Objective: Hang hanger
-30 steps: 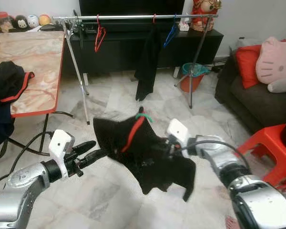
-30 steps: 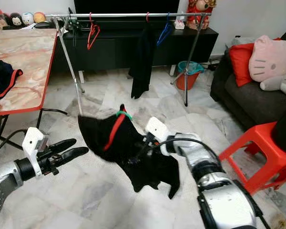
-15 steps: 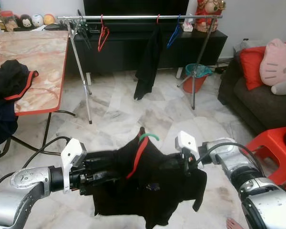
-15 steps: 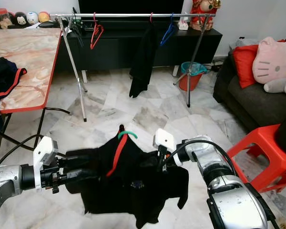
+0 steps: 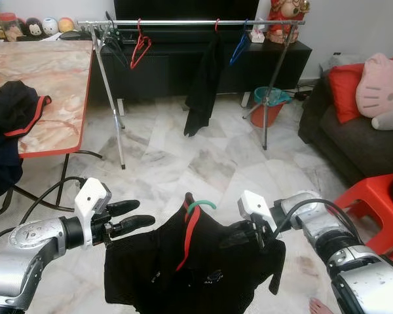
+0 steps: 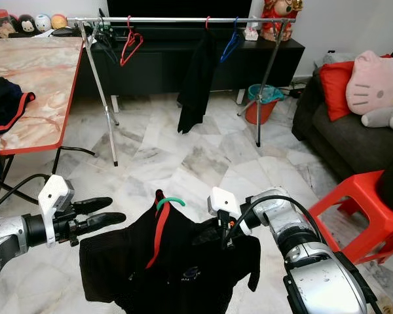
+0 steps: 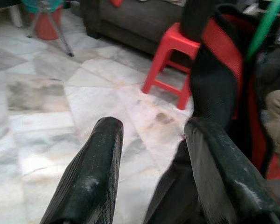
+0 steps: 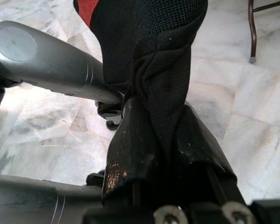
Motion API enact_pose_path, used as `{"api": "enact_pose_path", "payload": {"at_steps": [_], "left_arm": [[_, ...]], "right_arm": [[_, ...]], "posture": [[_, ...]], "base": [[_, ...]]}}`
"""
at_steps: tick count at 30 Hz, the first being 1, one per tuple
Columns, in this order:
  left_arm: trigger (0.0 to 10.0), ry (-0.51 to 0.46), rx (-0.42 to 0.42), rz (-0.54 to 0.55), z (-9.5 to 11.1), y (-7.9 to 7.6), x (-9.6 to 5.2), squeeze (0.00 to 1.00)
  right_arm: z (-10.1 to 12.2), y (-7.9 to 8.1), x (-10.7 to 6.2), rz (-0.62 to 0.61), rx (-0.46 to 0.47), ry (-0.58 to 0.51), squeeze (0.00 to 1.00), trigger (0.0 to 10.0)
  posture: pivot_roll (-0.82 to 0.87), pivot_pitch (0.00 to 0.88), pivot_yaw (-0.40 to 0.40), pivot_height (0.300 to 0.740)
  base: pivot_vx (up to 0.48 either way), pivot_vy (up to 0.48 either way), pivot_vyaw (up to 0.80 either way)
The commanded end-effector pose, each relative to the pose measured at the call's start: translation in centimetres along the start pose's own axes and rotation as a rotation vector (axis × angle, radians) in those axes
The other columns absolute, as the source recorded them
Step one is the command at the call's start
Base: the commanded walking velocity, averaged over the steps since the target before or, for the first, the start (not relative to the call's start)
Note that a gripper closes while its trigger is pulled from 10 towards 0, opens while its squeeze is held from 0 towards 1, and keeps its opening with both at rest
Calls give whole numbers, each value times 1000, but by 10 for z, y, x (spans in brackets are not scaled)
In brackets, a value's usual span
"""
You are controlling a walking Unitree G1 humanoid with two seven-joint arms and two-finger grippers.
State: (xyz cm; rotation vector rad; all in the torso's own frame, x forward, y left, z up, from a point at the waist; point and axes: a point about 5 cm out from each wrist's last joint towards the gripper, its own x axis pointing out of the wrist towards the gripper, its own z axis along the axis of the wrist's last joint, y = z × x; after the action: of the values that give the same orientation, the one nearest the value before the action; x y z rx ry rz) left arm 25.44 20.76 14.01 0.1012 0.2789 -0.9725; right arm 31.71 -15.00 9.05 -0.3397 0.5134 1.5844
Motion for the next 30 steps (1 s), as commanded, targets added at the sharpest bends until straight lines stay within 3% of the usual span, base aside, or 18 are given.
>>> {"api": "enact_pose_path", "payload": {"at_steps": [1,8,9,15,22,23,30], "left_arm": [[10000,14,-3,-58,0,-4,3,0],[10000,9,-6,-121,0,-9,16,0],[10000,3,-11,-126,1,-10,19,1000],[10000,-1,-17,-169,0,-17,29,1000],[10000,34,-10,-216,-3,-22,30,1000],[10000,60,3,-219,-6,-24,32,0],[10000,119,23,-217,-14,-27,39,0]], "right_arm": [[5,0,0,15,-40,0,0,0],[5,1,2,26,-53,7,0,0],[5,1,2,28,-55,7,0,0],[8,1,6,42,-67,-1,0,0],[9,2,8,48,-75,-3,0,0],[10,2,9,50,-79,-5,0,0],[15,1,12,59,-101,-12,0,0]], "posture": [[127,0,-128,740],[123,0,-131,740],[120,0,-131,740],[117,0,-132,740],[118,0,-131,740],[118,0,-131,740],[117,0,-131,740]], "base": [[0,0,0],[0,0,0],[0,0,0],[0,0,0],[0,0,0],[0,0,0],[0,0,0]]}}
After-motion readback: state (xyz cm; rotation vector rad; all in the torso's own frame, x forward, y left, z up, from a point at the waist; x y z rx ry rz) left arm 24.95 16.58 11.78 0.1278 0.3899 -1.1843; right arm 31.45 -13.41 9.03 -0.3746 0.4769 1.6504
